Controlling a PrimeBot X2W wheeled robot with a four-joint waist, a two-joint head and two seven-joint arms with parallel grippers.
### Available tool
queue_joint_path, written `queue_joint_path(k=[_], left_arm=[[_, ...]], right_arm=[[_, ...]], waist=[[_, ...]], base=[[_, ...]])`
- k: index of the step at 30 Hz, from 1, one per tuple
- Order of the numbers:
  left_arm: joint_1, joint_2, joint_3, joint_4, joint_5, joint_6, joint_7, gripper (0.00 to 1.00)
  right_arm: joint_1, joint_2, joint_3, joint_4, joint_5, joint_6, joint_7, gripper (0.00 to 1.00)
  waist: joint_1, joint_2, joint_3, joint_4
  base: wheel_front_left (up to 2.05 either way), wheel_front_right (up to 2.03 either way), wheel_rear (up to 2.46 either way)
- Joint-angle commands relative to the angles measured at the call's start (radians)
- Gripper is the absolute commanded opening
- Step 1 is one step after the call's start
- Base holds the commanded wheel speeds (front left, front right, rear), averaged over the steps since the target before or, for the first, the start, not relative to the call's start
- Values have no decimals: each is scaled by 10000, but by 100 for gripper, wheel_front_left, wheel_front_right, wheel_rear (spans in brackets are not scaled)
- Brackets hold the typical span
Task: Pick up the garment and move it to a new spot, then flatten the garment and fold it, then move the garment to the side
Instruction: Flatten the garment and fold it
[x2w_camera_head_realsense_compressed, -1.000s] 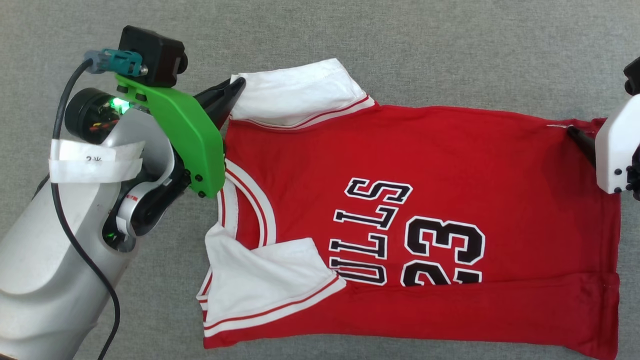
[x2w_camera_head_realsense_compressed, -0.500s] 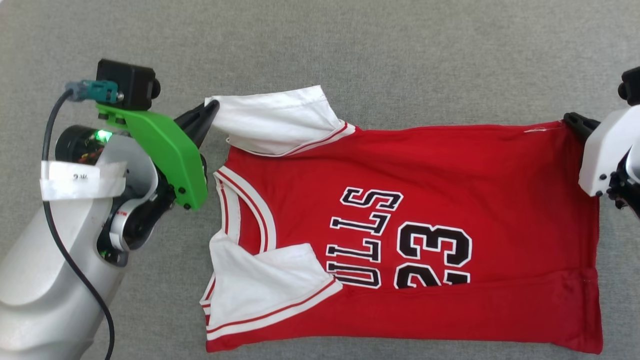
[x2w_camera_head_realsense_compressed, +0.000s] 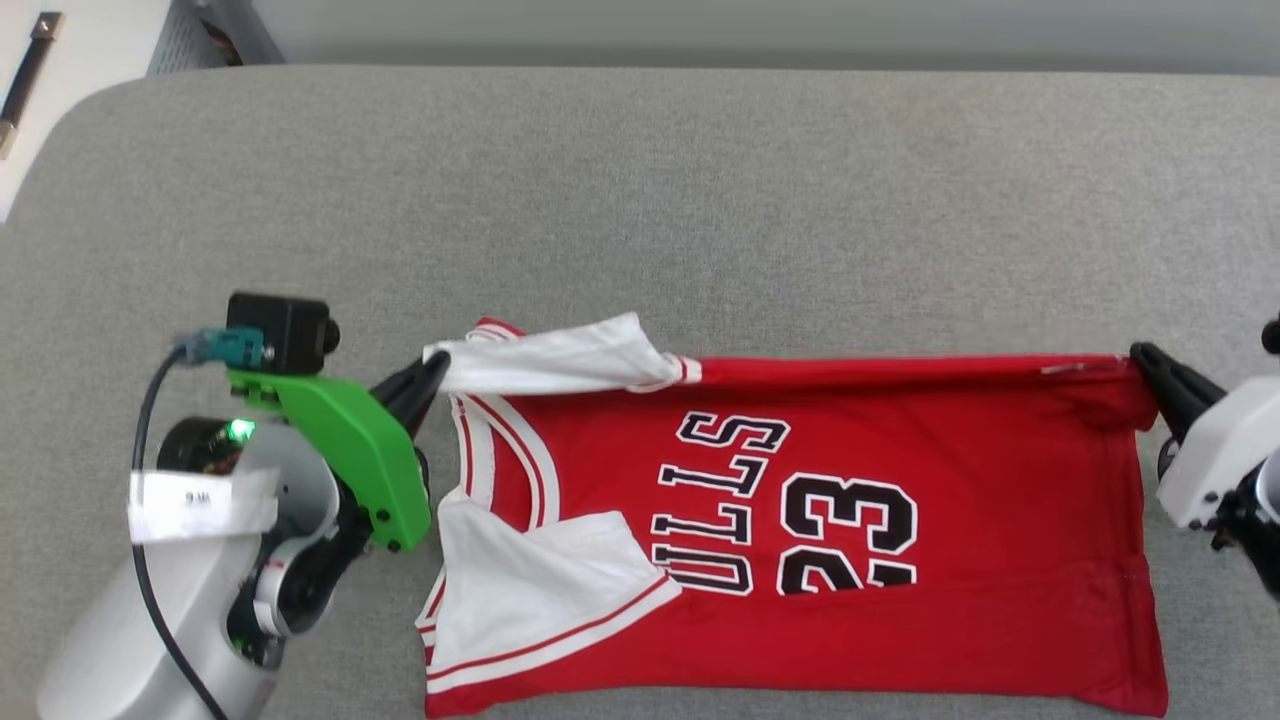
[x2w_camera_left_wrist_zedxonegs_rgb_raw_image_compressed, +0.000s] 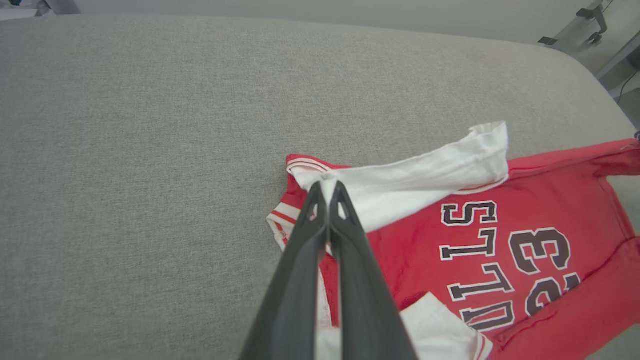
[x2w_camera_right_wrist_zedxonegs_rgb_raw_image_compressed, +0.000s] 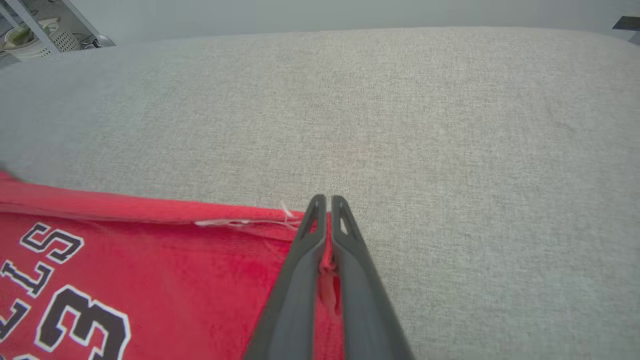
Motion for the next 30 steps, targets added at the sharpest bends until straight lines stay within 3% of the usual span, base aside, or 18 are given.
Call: queue_joint_path(k=[1, 9, 18, 30], left_arm=[[381, -64, 63, -65, -93, 103, -185, 0], [1954, -24, -2, -127, -417, 357, -461, 0], [3140, 283, -281, 136, -443, 602, -306, 0], [2940, -171, -937, 1536, -169, 67, -518, 0]], right_arm=[[367, 55, -71, -90, 167, -9, -199, 0], [1918, 252, -155, -669, 474, -9, -749, 0], [3231, -1, 90, -1357, 1009, -9, -404, 0], [3434, -704, 778, -1445, 1116, -9, 674, 0]], waist=[[0, 0, -342, 19], [0, 0, -902, 15], [0, 0, -1156, -56], [0, 0, -986, -117]], base=[[0, 0, 0], [0, 0, 0], [0, 0, 0], [0, 0, 0]])
